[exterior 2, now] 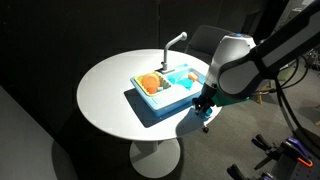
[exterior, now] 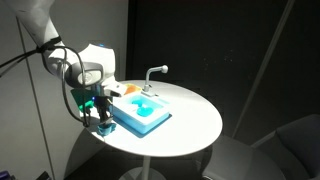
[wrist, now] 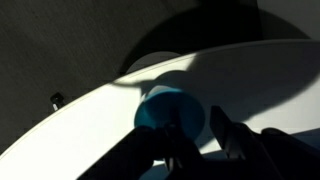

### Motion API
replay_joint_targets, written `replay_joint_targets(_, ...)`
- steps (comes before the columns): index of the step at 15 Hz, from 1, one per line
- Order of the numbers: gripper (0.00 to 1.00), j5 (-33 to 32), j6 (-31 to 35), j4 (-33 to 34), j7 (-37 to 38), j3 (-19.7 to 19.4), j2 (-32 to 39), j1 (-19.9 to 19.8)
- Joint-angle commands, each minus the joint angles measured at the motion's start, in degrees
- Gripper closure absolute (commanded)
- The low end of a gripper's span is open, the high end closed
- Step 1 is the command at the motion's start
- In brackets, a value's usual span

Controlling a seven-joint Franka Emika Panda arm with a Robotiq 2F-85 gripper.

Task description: Pick up the blue mug from the dish rack and put it on the table

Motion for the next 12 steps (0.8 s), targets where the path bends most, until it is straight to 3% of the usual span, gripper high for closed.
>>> replay_joint_targets(1, 0.31, -0.5, -0.9, 1.4, -0.5, -0.9, 0.5, 0.8)
replay_joint_targets(5, 0.01, -0.7, -1.0, 1.5, -0.3, -0.9, 0.2, 1.1)
replay_joint_targets(12, 0.00, -1.1, -1.2, 1.9, -0.4, -0.6, -1.3, 2.3)
